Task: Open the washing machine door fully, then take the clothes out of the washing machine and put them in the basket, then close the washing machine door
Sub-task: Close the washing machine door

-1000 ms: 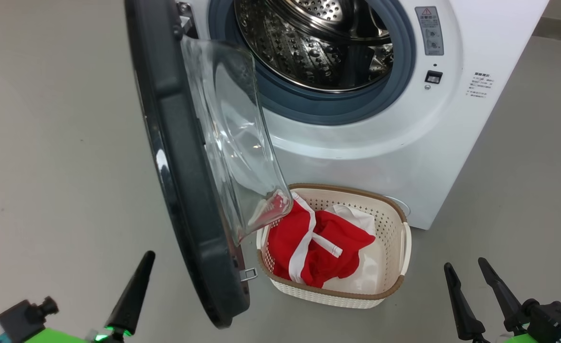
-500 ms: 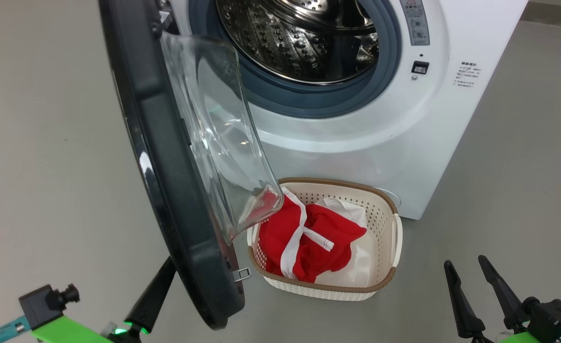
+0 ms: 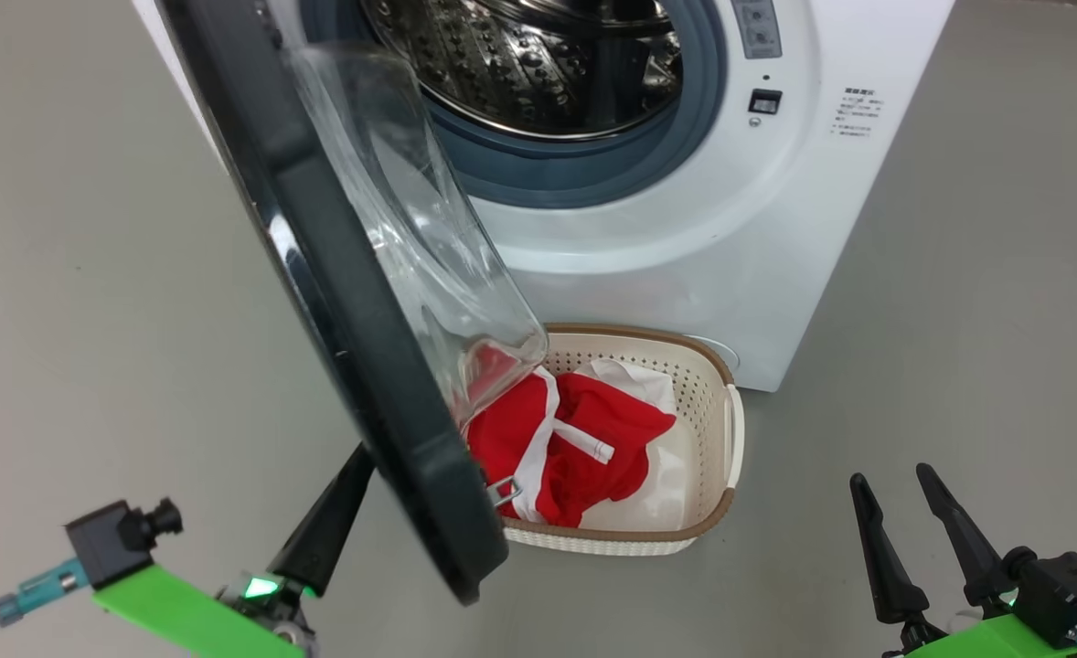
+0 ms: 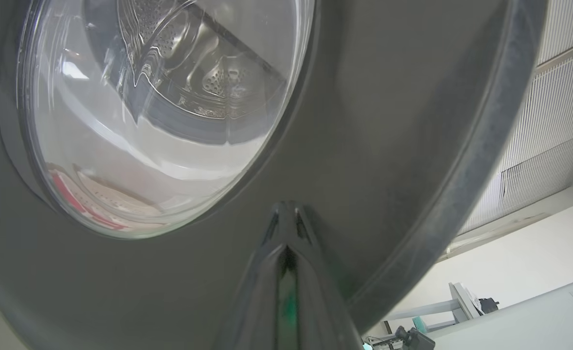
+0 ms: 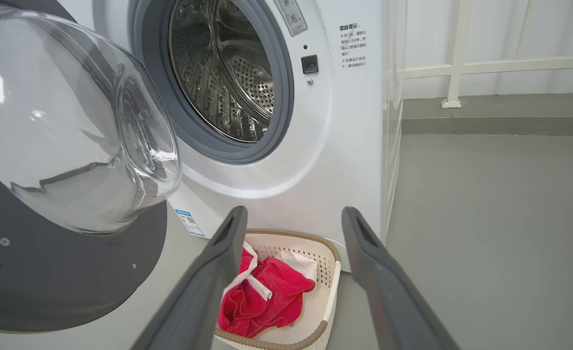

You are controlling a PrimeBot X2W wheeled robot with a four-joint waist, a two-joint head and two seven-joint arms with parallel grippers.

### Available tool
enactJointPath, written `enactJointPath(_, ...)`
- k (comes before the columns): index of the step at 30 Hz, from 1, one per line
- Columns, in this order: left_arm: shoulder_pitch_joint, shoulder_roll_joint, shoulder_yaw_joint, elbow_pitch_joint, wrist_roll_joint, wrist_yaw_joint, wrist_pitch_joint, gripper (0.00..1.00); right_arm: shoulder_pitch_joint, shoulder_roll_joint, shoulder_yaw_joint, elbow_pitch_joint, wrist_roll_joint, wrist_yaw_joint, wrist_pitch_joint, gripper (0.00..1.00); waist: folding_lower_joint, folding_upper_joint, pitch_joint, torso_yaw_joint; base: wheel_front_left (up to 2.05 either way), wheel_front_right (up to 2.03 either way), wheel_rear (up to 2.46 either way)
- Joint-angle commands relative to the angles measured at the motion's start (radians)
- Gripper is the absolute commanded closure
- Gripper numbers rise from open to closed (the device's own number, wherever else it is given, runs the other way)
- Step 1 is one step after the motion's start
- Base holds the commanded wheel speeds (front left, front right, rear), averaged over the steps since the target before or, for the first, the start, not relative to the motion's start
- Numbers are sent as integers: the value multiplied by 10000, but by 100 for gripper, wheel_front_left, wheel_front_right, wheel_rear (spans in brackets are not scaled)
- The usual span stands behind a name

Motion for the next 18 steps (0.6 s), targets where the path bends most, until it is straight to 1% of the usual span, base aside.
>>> enactJointPath(1,-722,106,172,-246,156,-67,-113,100,-362,-111,161,-276,-121,63,-65,0,0,0,148,-191,0,0,0)
enactJointPath(10,-1913,-50,-494,251,428,-67,-696,100,-650,-9,77,-328,-142,63,-65,0,0,0,572,-885,0,0,0)
enactJointPath(11,-1913,-50,-494,251,428,-67,-696,100,-650,-9,77,-328,-142,63,-65,0,0,0,572,-885,0,0,0)
enactJointPath(18,-3015,-211,-947,1007,691,-67,-990,100,-963,113,7,-376,-153,63,-65,0,0,0,989,-1450,0,0,0)
